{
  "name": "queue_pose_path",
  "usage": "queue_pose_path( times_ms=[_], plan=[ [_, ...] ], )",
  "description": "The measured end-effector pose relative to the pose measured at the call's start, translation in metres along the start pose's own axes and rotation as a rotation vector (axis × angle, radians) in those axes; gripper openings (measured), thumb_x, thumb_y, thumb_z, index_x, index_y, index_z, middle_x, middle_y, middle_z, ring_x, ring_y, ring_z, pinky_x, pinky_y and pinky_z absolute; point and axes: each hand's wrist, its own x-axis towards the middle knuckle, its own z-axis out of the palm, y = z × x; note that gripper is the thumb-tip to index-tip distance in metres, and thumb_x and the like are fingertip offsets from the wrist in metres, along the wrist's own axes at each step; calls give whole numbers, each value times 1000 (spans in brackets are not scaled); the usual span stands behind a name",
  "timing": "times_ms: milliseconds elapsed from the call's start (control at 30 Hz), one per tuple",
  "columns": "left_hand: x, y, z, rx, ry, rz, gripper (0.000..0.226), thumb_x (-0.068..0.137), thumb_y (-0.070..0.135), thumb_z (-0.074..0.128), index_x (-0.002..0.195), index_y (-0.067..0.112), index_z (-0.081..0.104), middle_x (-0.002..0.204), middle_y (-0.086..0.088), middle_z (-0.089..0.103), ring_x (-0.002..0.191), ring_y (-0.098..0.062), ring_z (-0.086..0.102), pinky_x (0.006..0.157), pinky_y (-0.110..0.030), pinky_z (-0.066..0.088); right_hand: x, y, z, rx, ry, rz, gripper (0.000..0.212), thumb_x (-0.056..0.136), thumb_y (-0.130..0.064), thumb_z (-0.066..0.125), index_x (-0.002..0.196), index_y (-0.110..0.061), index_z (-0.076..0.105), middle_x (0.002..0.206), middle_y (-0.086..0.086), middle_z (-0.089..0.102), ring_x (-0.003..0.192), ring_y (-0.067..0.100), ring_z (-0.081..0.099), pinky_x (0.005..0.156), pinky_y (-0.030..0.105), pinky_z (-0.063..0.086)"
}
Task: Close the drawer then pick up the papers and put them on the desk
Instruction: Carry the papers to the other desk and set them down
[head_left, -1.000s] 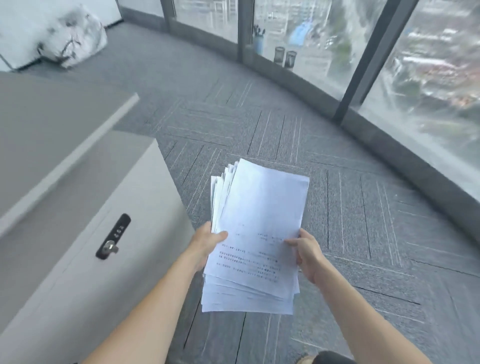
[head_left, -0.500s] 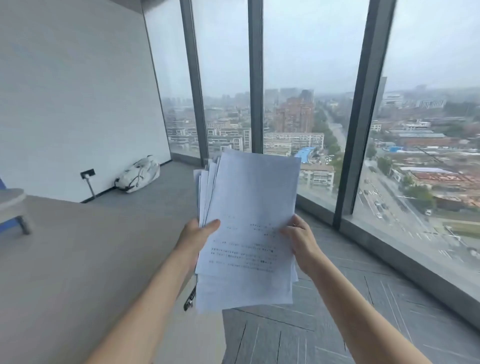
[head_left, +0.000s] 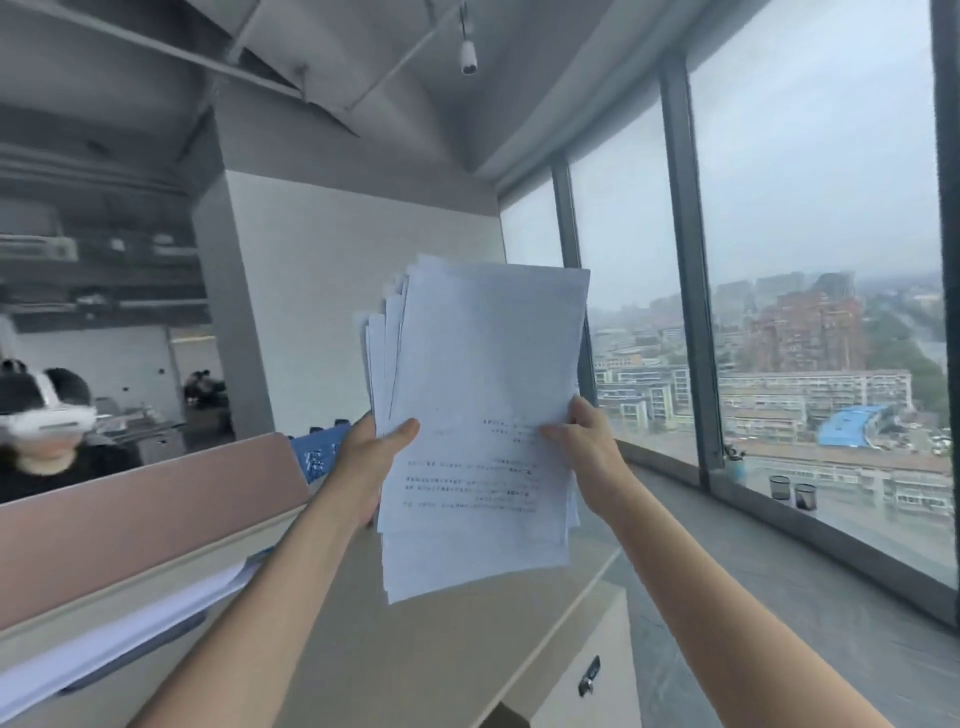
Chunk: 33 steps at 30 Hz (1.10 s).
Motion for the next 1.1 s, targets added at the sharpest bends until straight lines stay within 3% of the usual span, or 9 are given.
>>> queue_pose_path(
  times_ms=[67,233,333,500,567,700,767,900,1100],
  plan=[
    [-5,16,-30,7,57,26,30,94,13,65,124,14,65,121,-10,72,109,-31,69,97,-53,52,5,-8,32,42,-58,-20,34,72,-3,51,102,-12,64,101,8,68,91,25,63,79,37,50],
    [-10,40,-99,58,222,87,28,93,16,66,121,15,67,116,-6,74,105,-29,71,95,-50,54,17,-13,107,88,-167,-66,41,81,5,46,111,-18,61,113,5,68,104,25,64,90,41,52],
    [-23,42,-145,65,321,119,28,93,12,65,121,12,66,114,-7,74,104,-29,71,95,-47,54,20,-3,162,114,-233,-71,29,89,-5,52,116,-15,57,119,8,66,109,25,65,93,44,53],
    [-63,32,-225,85,470,105,19,92,12,65,107,23,68,108,-2,76,103,-26,72,93,-45,55,4,30,263,143,-343,-24,26,88,-21,58,110,-7,54,100,3,62,94,23,62,85,41,52],
    [-79,23,-256,98,523,86,19,90,17,67,108,23,69,108,-1,77,101,-24,73,91,-44,56,-7,47,301,154,-398,29,24,86,-22,59,105,-8,52,93,-1,58,92,25,61,85,39,50],
    [-104,-5,-309,140,617,49,24,91,21,69,115,19,67,110,-2,76,99,-21,73,86,-40,58,-27,91,359,200,-519,114,24,93,-17,59,116,-17,55,112,-3,68,108,24,66,94,42,54],
    [-111,-24,-335,178,651,19,24,90,21,69,114,21,68,112,0,76,101,-20,73,91,-43,57,-33,115,380,200,-551,135,10,96,-14,57,105,-19,55,101,-4,66,101,22,65,88,37,54],
    [-113,-63,-375,231,716,-31,21,89,20,71,110,21,70,110,2,78,102,-19,74,95,-46,56,-36,163,414,226,-618,187,21,97,-10,57,113,-25,58,111,-4,72,99,14,71,81,31,56],
    [-111,-114,-401,253,789,-117,27,88,25,72,115,20,70,109,4,78,102,-18,74,93,-44,56,-36,219,437,185,-680,287,24,95,-16,59,119,-17,58,122,6,69,113,22,67,93,41,55]
  ],
)
